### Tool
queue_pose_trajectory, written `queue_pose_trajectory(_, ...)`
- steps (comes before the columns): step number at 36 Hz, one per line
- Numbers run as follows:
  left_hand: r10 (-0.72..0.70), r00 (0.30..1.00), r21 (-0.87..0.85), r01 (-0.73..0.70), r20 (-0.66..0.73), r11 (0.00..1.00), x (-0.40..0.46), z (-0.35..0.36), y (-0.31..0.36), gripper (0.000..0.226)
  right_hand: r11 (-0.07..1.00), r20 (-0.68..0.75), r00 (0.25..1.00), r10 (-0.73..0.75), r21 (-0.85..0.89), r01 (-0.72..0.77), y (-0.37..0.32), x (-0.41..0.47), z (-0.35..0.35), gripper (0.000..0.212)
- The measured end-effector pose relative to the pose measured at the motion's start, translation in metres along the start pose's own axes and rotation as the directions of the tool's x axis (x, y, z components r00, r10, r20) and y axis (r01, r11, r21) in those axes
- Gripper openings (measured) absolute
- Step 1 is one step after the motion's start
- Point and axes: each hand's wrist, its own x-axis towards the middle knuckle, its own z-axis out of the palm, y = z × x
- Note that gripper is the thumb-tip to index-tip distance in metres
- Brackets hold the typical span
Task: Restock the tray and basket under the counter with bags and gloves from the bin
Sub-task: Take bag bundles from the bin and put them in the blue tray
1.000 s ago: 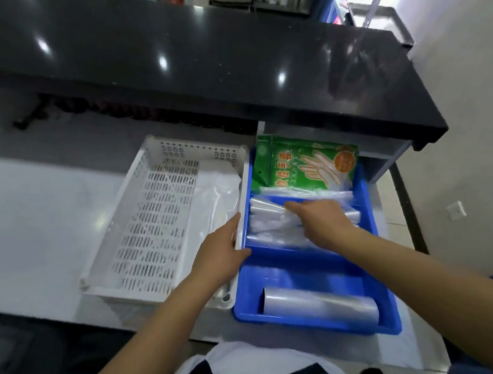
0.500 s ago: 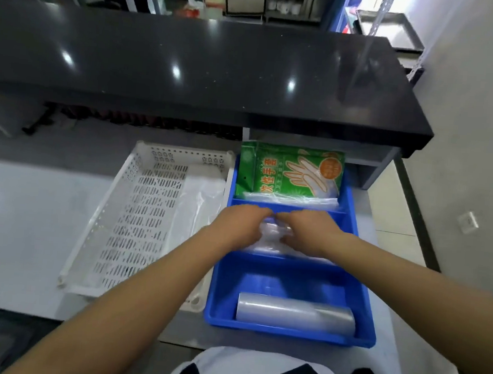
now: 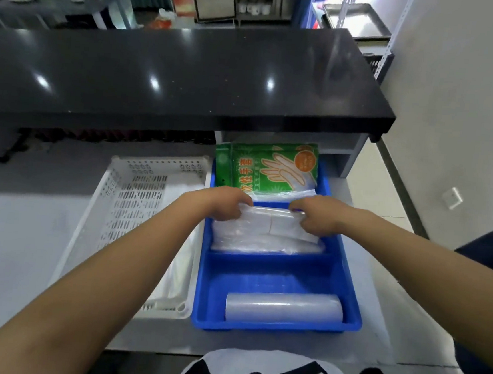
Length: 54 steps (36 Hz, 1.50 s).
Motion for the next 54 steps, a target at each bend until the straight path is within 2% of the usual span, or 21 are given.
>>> queue_pose_trajectory(3, -0.025, 0.998, -0.008, 0.024, -0.062, 1.0, 0.002, -0.004, 0.003, 0.049, 0.999, -0.048, 0.998, 0.031, 0.016, -0.03, 0.001, 0.001, -0.005, 0.044)
queue_pose_trajectory(5, -0.043, 0.979, 0.021, 0.048, -0.199, 0.999, 0.0, -0.004, 0.005, 0.05, 0.998, -0.177, 0.983, 0.048, -0.025, -0.053, 0.001, 0.0, -0.005, 0.039)
queue_pose_trajectory(9, -0.057, 0.874, 0.018, 0.075, -0.483, 0.997, -0.015, 0.008, 0.008, 0.052, 0.997, -0.463, 0.884, 0.061, -0.014, -0.077, -0.001, -0.009, 0.001, 0.039)
queue_pose_trajectory(12, -0.003, 0.839, -0.011, -0.004, -0.543, 1.0, -0.025, 0.03, 0.012, 0.048, 1.0, -0.542, 0.84, 0.023, 0.02, -0.014, -0.006, -0.022, 0.014, 0.036)
queue_pose_trajectory(14, 0.038, 0.841, 0.013, -0.037, -0.54, 0.999, -0.03, 0.048, 0.016, 0.046, 0.999, -0.533, 0.845, -0.046, -0.027, 0.038, -0.011, -0.03, 0.029, 0.035)
queue_pose_trajectory(16, 0.057, 0.855, 0.059, -0.031, -0.516, 0.998, -0.031, 0.065, 0.018, 0.049, 0.995, -0.466, 0.881, -0.086, -0.089, 0.05, -0.015, -0.036, 0.047, 0.035)
queue_pose_trajectory(20, 0.041, 0.85, 0.099, 0.013, -0.525, 0.995, -0.03, 0.08, 0.02, 0.06, 0.997, -0.337, 0.94, -0.046, -0.068, 0.025, -0.011, -0.035, 0.069, 0.047)
queue_pose_trajectory(27, -0.003, 0.864, 0.09, 0.056, -0.503, 0.994, -0.029, 0.083, 0.025, 0.07, 0.999, -0.326, 0.944, -0.046, -0.034, 0.037, -0.008, -0.028, 0.064, 0.052)
queue_pose_trajectory(31, -0.048, 0.875, 0.065, 0.09, -0.482, 0.994, -0.036, 0.085, 0.028, 0.075, 0.997, -0.36, 0.931, -0.059, 0.017, 0.07, -0.008, -0.035, 0.063, 0.044)
queue_pose_trajectory(37, -0.144, 0.835, -0.123, 0.092, -0.53, 0.988, -0.064, 0.082, 0.034, 0.064, 0.969, -0.359, 0.933, -0.01, 0.228, 0.098, -0.014, -0.057, 0.046, 0.052)
queue_pose_trajectory(42, -0.332, 0.797, -0.388, 0.135, -0.504, 0.912, -0.104, 0.085, 0.046, 0.068, 0.888, -0.297, 0.955, -0.009, 0.437, 0.144, -0.032, -0.082, 0.032, 0.056)
queue_pose_trajectory(46, -0.462, 0.734, -0.505, 0.187, -0.498, 0.843, -0.149, 0.107, 0.062, 0.071, 0.836, -0.247, 0.965, -0.09, 0.508, 0.209, -0.052, -0.102, 0.035, 0.057)
queue_pose_trajectory(49, -0.528, 0.721, -0.559, 0.235, -0.448, 0.795, -0.187, 0.132, 0.07, 0.077, 0.817, -0.226, 0.958, -0.178, 0.509, 0.272, -0.076, -0.121, 0.047, 0.059)
queue_pose_trajectory(54, -0.598, 0.661, -0.582, 0.288, -0.453, 0.76, -0.247, 0.182, 0.065, 0.074, 0.781, -0.169, 0.917, -0.362, 0.483, 0.397, -0.126, -0.149, 0.08, 0.057)
